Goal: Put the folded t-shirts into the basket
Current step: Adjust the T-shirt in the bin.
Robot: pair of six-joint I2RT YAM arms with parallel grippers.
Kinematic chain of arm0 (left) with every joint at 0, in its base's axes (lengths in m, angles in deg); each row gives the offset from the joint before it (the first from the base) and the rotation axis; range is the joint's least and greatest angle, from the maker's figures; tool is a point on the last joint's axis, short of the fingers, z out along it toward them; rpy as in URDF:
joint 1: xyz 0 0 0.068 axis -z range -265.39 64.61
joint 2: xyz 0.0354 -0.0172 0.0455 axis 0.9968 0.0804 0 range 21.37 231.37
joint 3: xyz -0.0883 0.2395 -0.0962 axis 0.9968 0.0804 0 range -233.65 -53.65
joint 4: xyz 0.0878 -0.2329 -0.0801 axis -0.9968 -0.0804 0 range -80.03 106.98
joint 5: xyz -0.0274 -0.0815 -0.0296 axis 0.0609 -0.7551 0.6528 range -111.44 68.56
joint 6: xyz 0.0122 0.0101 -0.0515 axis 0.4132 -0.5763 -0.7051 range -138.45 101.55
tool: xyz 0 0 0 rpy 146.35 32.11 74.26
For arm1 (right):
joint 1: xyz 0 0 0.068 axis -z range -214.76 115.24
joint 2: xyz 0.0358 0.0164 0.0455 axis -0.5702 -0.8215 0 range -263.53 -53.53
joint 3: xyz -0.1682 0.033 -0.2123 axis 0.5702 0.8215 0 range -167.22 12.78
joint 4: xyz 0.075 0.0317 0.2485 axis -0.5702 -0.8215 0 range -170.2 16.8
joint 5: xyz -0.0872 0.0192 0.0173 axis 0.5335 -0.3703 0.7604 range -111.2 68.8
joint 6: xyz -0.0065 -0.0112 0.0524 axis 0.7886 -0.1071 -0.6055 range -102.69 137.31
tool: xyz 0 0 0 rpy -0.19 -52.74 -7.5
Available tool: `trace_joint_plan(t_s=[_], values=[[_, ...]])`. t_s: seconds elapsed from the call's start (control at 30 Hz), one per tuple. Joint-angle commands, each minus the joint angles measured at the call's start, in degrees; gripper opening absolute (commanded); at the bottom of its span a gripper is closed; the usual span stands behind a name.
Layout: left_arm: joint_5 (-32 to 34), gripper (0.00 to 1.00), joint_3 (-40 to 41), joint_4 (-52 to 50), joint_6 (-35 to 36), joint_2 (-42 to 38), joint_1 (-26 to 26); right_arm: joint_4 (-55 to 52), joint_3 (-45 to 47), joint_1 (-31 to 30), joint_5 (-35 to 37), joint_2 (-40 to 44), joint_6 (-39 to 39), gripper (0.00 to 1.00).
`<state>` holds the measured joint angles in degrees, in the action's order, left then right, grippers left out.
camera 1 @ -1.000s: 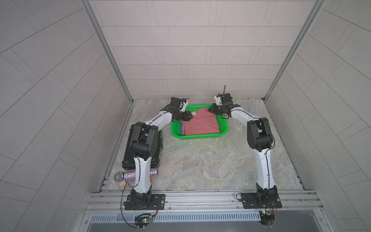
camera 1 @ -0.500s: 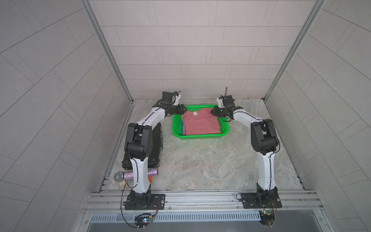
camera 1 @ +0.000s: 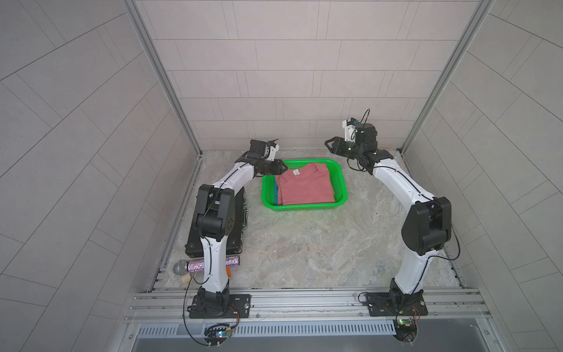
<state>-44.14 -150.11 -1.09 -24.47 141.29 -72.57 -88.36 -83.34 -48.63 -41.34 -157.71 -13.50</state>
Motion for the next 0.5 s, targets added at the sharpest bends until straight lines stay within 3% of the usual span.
trace_joint_plan(t_s=[0.0,0.13,0.3,0.33,0.37,0.47], values=[[-1.6,0.46,-2.3,-0.7,-0.3,2.8,1.0,-2.0,4.3,0.1,0.3,3.5,0.7,0.46],[-1.3,0.47,-6.5,-2.1,-0.2,6.9,1.9,-3.4,7.8,0.2,1.6,7.5,1.1,0.47],[0.7,0.49,-9.7,-3.2,0.6,9.7,2.6,-3.3,14.1,0.7,5.6,14.3,1.4,0.60],[0.7,0.49,-9.6,-3.3,0.5,9.1,2.8,-3.2,15.3,0.8,7.1,15.8,1.9,0.75],[0.8,0.50,-9.2,-3.4,0.4,8.2,2.8,-3.3,16.4,0.8,8.4,17.7,2.7,0.95],[0.5,0.52,-8.1,-3.8,0.3,4.0,3.0,-5.7,18.3,0.7,13.2,23.1,5.2,1.00]])
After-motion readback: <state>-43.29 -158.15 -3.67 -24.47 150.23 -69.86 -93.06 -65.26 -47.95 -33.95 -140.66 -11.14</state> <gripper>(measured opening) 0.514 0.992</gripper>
